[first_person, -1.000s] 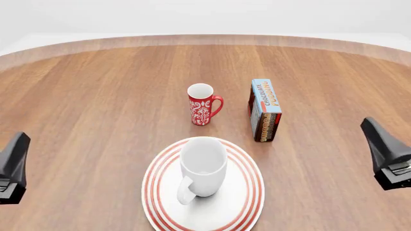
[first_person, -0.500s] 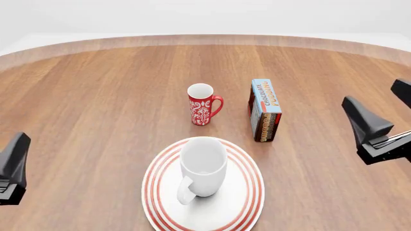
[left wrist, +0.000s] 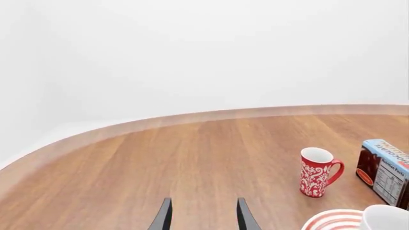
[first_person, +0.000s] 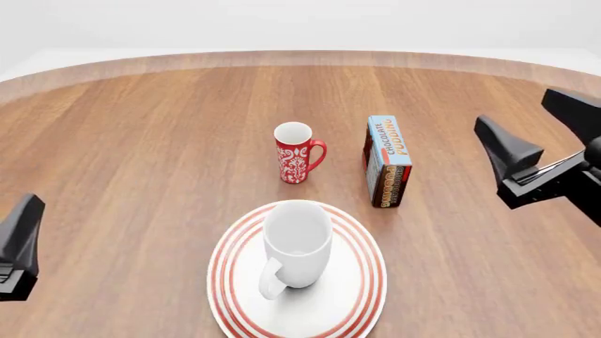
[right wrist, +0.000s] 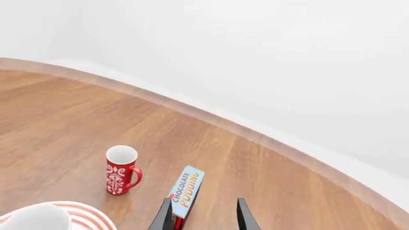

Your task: Pick up the white mug and put it on the plate, and put the chocolate pudding to the right of the plate.

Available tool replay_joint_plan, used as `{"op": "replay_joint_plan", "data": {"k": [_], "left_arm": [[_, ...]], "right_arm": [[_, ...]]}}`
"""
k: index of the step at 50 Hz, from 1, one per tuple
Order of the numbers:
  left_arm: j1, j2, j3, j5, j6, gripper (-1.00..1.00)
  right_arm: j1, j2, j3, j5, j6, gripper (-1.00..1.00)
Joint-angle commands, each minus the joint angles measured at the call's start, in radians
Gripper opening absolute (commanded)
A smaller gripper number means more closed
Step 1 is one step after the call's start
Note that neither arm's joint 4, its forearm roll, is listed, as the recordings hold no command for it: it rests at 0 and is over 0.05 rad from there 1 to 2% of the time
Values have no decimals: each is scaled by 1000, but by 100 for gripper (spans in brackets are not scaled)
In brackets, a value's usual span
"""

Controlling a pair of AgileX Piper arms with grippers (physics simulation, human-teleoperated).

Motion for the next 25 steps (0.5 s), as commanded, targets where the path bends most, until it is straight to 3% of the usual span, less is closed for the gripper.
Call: {"op": "replay_joint_plan", "data": {"k": [1, 25], "left_arm": [[-2, -6, 0, 4, -2, 100], [3, -26, 0, 22, -10, 100]], "right_arm": [[15, 64, -34, -13, -9, 100], [44, 219, -111, -64, -37, 100]]}}
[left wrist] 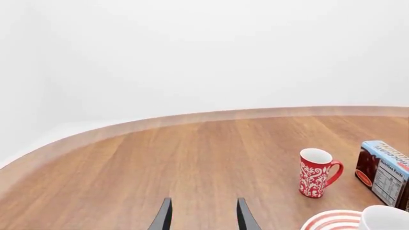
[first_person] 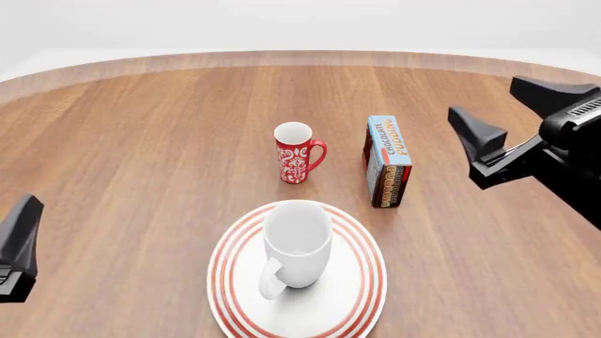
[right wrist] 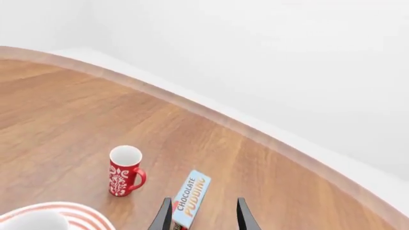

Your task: Pick up the white mug and put it on the plate, and put the chocolate pudding to the right of the plate.

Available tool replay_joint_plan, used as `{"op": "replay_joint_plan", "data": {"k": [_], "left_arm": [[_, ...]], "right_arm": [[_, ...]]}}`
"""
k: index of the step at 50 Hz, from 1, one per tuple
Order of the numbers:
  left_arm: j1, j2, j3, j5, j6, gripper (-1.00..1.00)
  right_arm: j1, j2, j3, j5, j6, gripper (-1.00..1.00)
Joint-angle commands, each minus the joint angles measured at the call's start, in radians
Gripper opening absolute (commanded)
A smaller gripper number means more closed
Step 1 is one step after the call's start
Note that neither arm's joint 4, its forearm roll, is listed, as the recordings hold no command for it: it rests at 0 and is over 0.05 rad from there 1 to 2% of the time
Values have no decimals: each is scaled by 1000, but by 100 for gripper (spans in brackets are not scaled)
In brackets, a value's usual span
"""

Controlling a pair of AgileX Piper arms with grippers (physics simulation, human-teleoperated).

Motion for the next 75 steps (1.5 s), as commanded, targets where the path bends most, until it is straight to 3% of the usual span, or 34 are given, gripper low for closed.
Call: {"op": "replay_joint_plan", "data": {"k": [1, 28, 48, 61, 72, 75], "left_arm": [[2, -9, 0, 7, -3, 100], [2, -7, 0, 4, -9, 100], [1, 6, 0, -9, -16, 100], [3, 0, 0, -4, -19, 100], [2, -5, 0, 2, -21, 100], [2, 0, 0, -4, -22, 100]], "right_arm": [[9, 64, -46, -11, -9, 100], [16, 244, -124, -45, -23, 100], [12, 346, -235, 32, 38, 100], [0, 448, -333, 117, 153, 100], [0, 488, -370, 138, 179, 100], [2, 511, -392, 159, 212, 100]]}}
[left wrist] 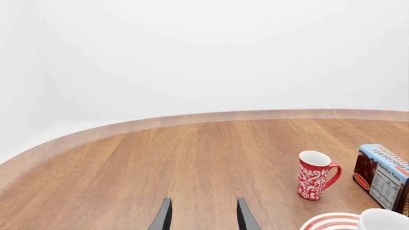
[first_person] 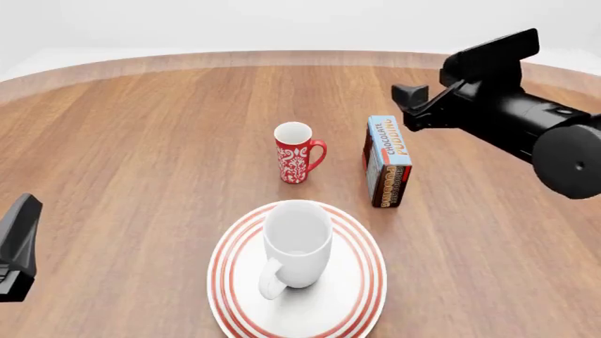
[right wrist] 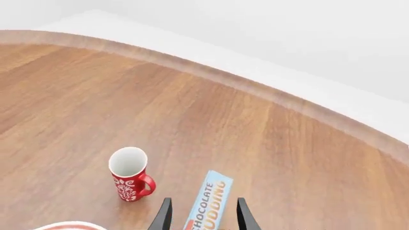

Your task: Pick up the white mug and put it on the plate, and put the chocolate pudding to the right of the plate.

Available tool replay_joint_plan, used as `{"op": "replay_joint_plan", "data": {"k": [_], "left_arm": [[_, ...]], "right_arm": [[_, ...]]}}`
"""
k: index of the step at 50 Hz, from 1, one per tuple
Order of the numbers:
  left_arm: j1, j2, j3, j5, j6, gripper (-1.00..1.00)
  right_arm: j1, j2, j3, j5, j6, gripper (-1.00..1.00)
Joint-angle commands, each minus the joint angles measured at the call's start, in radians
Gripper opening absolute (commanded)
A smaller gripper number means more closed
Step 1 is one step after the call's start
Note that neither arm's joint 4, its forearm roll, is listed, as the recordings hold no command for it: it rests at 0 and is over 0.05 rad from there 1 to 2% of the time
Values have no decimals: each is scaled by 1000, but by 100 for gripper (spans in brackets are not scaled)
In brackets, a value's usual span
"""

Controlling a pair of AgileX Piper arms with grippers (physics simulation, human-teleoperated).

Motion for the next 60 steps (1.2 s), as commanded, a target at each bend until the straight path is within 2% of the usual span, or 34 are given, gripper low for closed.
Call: {"op": "replay_joint_plan", "data": {"k": [1, 17, 35, 60], "left_arm": [[0, 4, 0, -4, -2, 100], [-3, -5, 0, 5, -6, 100], [-3, -5, 0, 5, -9, 100], [-3, -9, 0, 9, -10, 100]], "right_arm": [[-1, 58, -55, 43, 61, 100], [-45, 103, -107, 99, 163, 100], [-76, 123, -121, 106, 185, 100], [-85, 195, -161, 124, 255, 100]]}}
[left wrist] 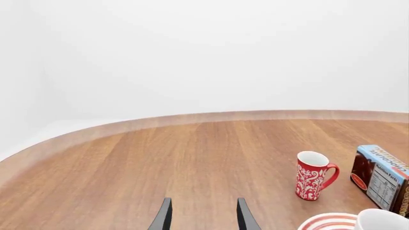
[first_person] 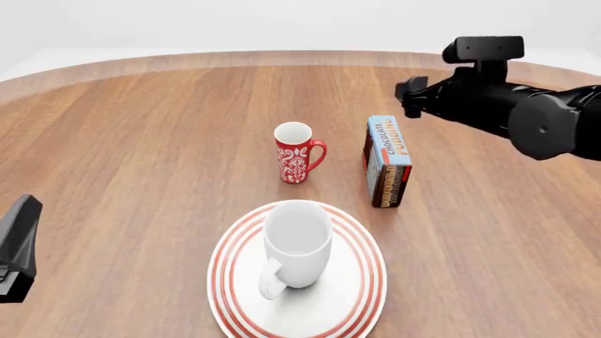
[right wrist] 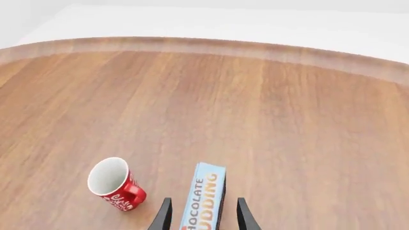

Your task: Pick up the white mug and put it on the plate, and put the chocolate pudding to the right of the plate.

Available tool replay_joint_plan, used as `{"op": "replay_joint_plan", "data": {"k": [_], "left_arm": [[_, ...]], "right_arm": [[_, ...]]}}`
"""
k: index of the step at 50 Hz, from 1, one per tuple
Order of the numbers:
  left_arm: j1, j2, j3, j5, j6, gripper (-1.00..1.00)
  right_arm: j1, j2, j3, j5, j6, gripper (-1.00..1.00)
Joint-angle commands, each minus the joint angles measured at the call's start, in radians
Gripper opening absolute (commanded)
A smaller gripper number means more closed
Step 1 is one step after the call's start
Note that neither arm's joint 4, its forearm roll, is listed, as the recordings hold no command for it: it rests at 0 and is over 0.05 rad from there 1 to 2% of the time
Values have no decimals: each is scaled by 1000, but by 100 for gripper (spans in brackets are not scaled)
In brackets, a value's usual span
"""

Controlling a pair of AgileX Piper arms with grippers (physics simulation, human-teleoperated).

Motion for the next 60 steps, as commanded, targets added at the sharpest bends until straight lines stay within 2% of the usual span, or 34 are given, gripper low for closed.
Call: {"op": "replay_joint_plan", "data": {"k": [1, 14, 60], "left_arm": [[1, -1, 0, 1, 0, 100], [-1, -1, 0, 1, 0, 100], [0, 0, 0, 0, 0, 100]], "right_arm": [[-3, 28, -16, 6, 27, 100], [-17, 64, -31, 8, 51, 100], [2, 152, -66, 0, -10, 100]]}}
